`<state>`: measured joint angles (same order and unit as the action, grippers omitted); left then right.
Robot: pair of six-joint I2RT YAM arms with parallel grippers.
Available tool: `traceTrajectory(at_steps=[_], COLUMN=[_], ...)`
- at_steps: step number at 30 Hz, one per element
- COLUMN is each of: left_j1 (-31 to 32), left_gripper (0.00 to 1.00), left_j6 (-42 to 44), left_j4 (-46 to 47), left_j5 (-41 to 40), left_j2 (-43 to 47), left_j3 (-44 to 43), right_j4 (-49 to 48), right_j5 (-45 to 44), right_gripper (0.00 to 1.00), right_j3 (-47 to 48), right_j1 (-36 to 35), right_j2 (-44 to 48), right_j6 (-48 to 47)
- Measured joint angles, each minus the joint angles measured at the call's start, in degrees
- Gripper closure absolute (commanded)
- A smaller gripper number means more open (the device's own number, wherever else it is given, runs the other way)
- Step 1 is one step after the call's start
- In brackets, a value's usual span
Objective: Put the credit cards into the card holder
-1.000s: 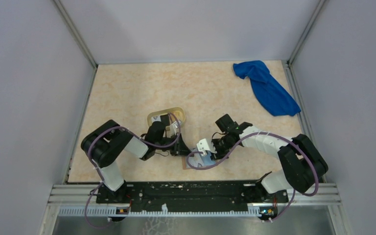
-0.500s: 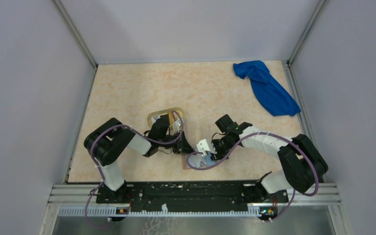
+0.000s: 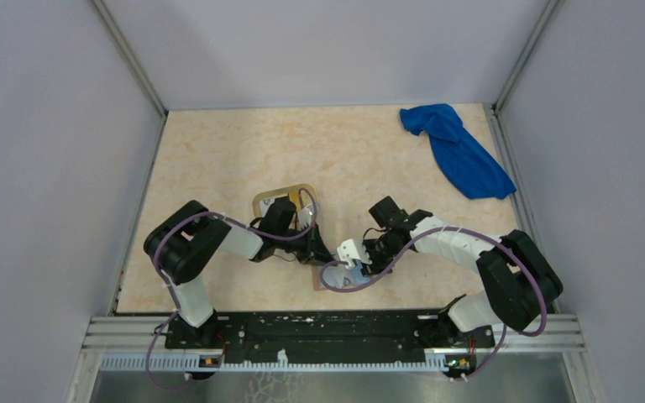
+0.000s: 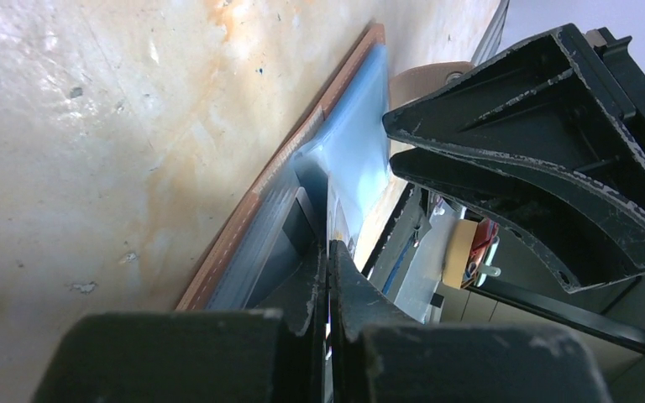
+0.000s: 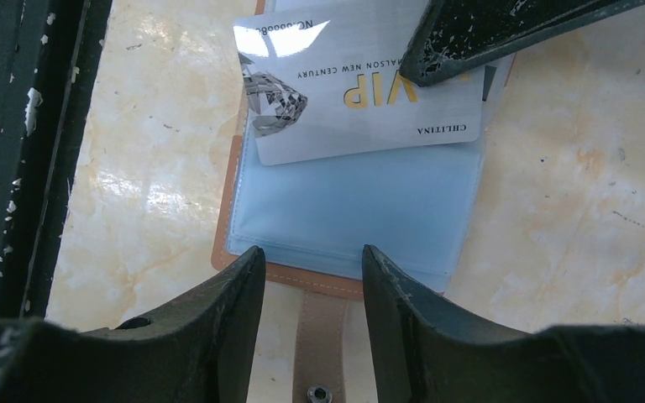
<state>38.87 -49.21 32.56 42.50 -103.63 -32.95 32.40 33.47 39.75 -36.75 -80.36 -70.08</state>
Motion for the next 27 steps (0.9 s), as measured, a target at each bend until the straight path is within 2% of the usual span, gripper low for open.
traceTrajectory(at_steps=[12, 27], left_j1=[0.4, 0.9], left_gripper=[0.95, 0.9], left_j6=[1.5, 2.9], left_j4=[-8.4, -13.1], left_j5=[-1.0, -1.5], left_j2=[0.2, -1.2], left_j3=[-3.8, -7.5], right_j4=[0.0, 0.0], right_j5=[0.0, 0.0], right_gripper=[0.54, 0.54], right_j3=[0.0, 0.0], right_j1=[-0.4, -0.4], right_j2=[0.0, 0.0], right_j6=[0.0, 0.0])
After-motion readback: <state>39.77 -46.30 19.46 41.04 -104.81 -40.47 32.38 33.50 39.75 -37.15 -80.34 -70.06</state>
